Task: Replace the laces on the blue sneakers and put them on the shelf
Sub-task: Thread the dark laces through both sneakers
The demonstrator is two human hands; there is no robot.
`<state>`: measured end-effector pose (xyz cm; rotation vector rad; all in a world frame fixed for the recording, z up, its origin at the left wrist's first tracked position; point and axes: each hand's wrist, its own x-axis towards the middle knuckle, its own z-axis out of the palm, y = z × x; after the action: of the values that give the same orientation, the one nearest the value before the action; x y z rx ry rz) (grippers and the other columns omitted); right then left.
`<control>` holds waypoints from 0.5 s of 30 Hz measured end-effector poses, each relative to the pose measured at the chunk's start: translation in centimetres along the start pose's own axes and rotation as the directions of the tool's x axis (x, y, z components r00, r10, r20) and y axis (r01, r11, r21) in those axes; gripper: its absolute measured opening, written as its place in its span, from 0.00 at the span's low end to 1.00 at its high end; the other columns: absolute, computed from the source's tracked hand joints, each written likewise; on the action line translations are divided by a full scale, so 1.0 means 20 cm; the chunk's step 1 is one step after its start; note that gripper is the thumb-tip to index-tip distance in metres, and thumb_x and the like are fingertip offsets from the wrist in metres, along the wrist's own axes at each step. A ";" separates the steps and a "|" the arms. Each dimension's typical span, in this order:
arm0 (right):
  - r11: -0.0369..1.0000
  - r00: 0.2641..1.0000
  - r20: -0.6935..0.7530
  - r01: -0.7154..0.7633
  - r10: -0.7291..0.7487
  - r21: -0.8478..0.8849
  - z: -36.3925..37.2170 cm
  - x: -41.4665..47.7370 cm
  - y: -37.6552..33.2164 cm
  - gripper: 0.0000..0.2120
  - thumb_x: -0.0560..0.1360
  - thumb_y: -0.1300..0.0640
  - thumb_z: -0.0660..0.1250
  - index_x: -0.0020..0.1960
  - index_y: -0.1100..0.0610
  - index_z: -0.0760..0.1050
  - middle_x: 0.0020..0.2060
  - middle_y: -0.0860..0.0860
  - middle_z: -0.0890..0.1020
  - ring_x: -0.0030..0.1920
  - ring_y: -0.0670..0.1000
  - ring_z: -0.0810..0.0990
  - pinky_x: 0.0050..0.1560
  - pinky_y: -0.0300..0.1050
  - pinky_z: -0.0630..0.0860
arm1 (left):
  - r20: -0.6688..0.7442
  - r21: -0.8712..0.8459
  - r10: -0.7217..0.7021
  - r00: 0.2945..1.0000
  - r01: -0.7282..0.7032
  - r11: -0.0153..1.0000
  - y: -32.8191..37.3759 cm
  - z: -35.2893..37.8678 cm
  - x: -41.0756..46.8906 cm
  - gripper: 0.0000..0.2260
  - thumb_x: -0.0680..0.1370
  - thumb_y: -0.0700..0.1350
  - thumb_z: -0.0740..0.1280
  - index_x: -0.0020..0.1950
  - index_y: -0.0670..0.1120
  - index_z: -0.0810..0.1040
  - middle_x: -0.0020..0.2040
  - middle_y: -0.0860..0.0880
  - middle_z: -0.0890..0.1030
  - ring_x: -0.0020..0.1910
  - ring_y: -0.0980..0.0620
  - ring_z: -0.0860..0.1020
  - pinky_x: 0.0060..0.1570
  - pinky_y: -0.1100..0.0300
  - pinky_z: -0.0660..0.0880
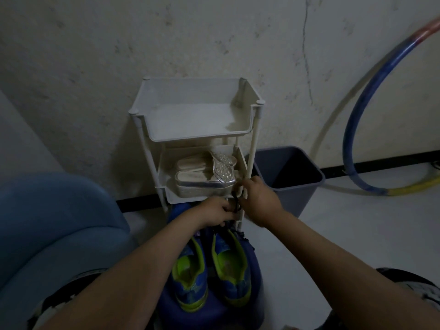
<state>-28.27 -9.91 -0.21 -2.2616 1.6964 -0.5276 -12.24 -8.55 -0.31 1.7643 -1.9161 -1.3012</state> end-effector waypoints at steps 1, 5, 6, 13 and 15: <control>0.996 0.996 0.038 -0.079 0.078 0.033 0.01 0.00 0.00 0.16 0.77 0.53 0.66 0.63 0.53 0.73 0.59 0.54 0.74 0.53 0.57 0.79 0.49 0.50 0.78 | -0.002 -0.044 -0.010 1.000 0.010 0.999 0.01 -0.01 -0.01 0.06 0.77 0.47 0.71 0.42 0.48 0.79 0.33 0.54 0.79 0.31 0.57 0.76 0.29 0.69 0.69; 0.883 0.881 0.413 -0.368 0.231 0.291 0.02 0.01 -0.05 0.12 0.75 0.58 0.66 0.56 0.62 0.78 0.47 0.59 0.83 0.41 0.54 0.81 0.30 0.41 0.73 | -0.058 -0.180 -0.052 0.997 0.041 0.983 0.02 -0.03 -0.02 0.06 0.78 0.48 0.69 0.42 0.49 0.80 0.34 0.50 0.79 0.30 0.57 0.75 0.27 0.67 0.65; 0.851 0.857 0.469 -0.399 0.214 0.341 0.01 0.01 -0.06 0.11 0.75 0.59 0.65 0.54 0.63 0.80 0.44 0.60 0.83 0.38 0.55 0.79 0.25 0.39 0.69 | -0.079 -0.229 -0.068 0.995 0.048 0.972 0.02 -0.03 -0.03 0.06 0.79 0.47 0.68 0.42 0.49 0.80 0.33 0.50 0.78 0.29 0.58 0.73 0.28 0.66 0.65; 0.714 0.866 0.495 -0.389 0.069 0.582 -0.02 -0.05 -0.10 0.09 0.77 0.61 0.68 0.57 0.58 0.75 0.41 0.58 0.83 0.32 0.53 0.82 0.24 0.39 0.70 | -0.120 -0.629 -0.194 0.974 0.076 0.773 0.06 -0.06 -0.06 0.07 0.74 0.46 0.74 0.51 0.48 0.83 0.40 0.48 0.80 0.32 0.54 0.72 0.29 0.63 0.65; 0.683 0.874 0.483 -0.386 0.056 0.620 -0.03 -0.05 -0.10 0.08 0.77 0.62 0.68 0.56 0.58 0.74 0.41 0.56 0.85 0.30 0.53 0.81 0.23 0.38 0.70 | -0.109 -0.724 -0.188 0.976 0.052 0.688 0.09 -0.07 -0.07 0.07 0.75 0.43 0.73 0.52 0.48 0.81 0.45 0.46 0.82 0.31 0.55 0.73 0.26 0.63 0.67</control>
<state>-26.95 -8.34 0.98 -1.4400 1.2246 -0.4629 -12.10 -8.13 2.40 1.5092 -0.9643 -1.5812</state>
